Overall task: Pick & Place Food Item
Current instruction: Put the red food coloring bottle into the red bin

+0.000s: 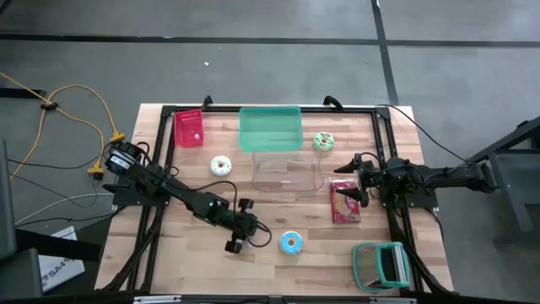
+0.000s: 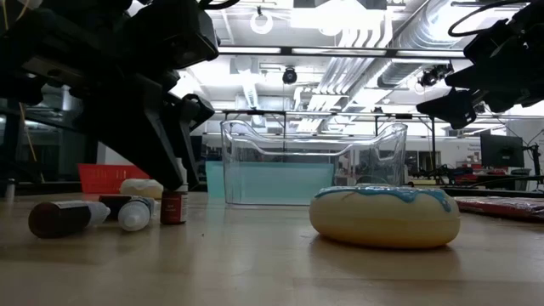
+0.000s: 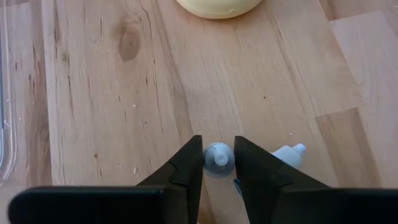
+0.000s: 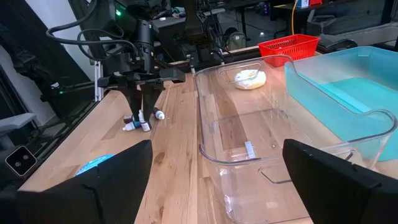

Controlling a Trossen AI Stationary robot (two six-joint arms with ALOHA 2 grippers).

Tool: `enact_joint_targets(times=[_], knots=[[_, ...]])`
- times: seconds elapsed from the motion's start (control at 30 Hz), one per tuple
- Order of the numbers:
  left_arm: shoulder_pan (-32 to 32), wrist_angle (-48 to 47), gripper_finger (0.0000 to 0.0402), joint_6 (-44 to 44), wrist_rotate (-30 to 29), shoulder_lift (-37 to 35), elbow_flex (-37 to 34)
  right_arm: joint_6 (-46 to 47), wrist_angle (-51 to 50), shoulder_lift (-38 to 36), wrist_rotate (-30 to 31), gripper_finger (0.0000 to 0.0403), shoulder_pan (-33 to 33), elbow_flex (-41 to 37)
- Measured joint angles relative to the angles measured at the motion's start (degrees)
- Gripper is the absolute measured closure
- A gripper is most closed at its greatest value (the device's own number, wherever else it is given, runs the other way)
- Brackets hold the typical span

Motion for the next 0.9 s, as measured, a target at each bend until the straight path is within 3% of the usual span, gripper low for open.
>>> enact_joint_targets(times=[0.5, 0.9], knots=[[0.20, -0.02, 0.0339, -0.05, -0.09, -0.60, 0.00, 0.00, 0.00, 0.01, 0.00, 0.0053, 0.00, -0.01], [1.83, -3.08, 0.0340, 1.40, -0.31, -10.40, 0.02, 0.00, 0.00, 0.00, -0.01, 0.0053, 0.01, 0.00]])
